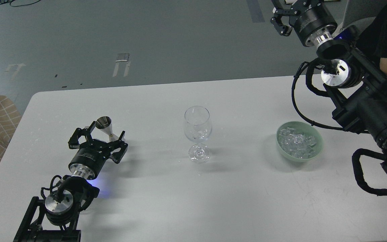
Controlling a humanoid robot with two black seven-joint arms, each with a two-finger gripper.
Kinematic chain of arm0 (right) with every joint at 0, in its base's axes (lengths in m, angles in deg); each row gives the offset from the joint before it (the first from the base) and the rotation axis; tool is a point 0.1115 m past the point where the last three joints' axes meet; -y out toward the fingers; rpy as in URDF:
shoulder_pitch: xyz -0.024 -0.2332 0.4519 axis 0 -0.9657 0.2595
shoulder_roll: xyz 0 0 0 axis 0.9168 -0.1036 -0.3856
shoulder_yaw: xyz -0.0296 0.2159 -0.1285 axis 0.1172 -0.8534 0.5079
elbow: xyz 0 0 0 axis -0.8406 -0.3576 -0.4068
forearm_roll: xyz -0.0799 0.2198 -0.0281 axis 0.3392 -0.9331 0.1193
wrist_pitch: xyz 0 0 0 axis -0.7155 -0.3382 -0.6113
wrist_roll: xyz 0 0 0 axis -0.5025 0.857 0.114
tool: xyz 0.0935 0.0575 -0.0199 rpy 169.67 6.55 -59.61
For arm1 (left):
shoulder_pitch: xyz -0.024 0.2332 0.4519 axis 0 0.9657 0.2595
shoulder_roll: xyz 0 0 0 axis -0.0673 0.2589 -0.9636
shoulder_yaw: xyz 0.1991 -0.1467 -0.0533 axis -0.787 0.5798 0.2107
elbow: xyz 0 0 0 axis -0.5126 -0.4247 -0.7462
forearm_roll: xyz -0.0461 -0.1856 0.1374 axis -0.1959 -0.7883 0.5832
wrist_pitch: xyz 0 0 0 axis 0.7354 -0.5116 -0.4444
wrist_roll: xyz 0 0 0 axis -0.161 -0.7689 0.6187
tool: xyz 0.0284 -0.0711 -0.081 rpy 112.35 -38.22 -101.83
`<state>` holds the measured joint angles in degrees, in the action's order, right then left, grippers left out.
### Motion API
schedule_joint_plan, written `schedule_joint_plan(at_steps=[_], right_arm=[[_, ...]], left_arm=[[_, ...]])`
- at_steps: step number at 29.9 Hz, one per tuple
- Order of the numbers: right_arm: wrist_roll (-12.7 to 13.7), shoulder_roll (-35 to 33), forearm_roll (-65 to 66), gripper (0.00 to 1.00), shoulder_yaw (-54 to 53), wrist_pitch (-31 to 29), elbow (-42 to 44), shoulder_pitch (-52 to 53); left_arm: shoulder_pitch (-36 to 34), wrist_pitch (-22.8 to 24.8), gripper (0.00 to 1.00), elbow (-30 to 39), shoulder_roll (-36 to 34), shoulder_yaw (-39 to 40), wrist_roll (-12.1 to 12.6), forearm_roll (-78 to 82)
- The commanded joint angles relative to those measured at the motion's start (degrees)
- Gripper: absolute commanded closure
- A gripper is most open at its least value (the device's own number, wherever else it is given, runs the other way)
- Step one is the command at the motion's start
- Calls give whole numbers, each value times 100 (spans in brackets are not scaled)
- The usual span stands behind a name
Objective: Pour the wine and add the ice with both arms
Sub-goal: 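Close the left gripper around the metal jigger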
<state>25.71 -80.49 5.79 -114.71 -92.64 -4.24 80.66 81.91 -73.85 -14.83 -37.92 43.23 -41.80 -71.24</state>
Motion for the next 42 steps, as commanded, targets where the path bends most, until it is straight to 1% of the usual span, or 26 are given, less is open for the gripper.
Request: schedule_joint_plan(at_steps=[1, 6, 8, 10, 11, 15, 16, 21, 25, 28, 30, 32, 33, 34, 37, 42], right_arm=[[-1, 0, 0, 0, 0, 0, 1, 9], [8, -9, 0, 0, 0, 0, 1, 18], [8, -9, 0, 0, 0, 8, -7, 26], [-1, -9, 0, 0, 0, 9, -7, 18], [-1, 0, 0, 0, 0, 9, -7, 18], [-1, 0, 0, 0, 0, 9, -7, 26], [-1, -9, 0, 0, 0, 9, -7, 26], [-1, 0, 0, 0, 0, 9, -7, 18], [-1, 0, 0, 0, 0, 9, -7, 18], [-1, 0, 0, 0, 0, 9, -7, 18], [-1, -9, 8, 0, 0, 9, -7, 26], [8, -9, 0, 0, 0, 9, -7, 26], [8, -9, 0, 0, 0, 9, -7, 26], [-1, 0, 8, 0, 0, 9, -7, 26], [8, -9, 0, 0, 0, 9, -7, 26], [8, -9, 9, 0, 0, 9, -7, 18]], left_arm=[[-87, 1, 4, -117, 0, 0, 2, 46], [-227, 1, 5, -345, 0, 0, -50, 63], [-271, 0, 7, -424, 0, 0, -129, 63], [-297, -8, 14, -460, 0, 0, -147, 63], [-315, -8, 19, -460, 0, 0, -147, 63], [-324, -26, 30, -495, 0, 0, -209, 63], [-324, -26, 34, -504, 0, 0, -226, 63], [-359, -35, 45, -512, 0, 0, -261, 63], [-394, -70, 59, -583, 0, -9, -253, 72], [-394, -61, 62, -583, 0, -9, -244, 98], [-394, -26, 63, -583, 0, -9, -244, 116], [-403, -61, 66, -583, 0, -9, -244, 116], [-403, -26, 77, -583, 0, -9, -244, 116], [-403, -43, 84, -583, 0, -9, -244, 116], [-412, -17, 92, -574, 0, 0, -235, 81], [-421, -8, 100, -557, 0, 0, -261, 81]])
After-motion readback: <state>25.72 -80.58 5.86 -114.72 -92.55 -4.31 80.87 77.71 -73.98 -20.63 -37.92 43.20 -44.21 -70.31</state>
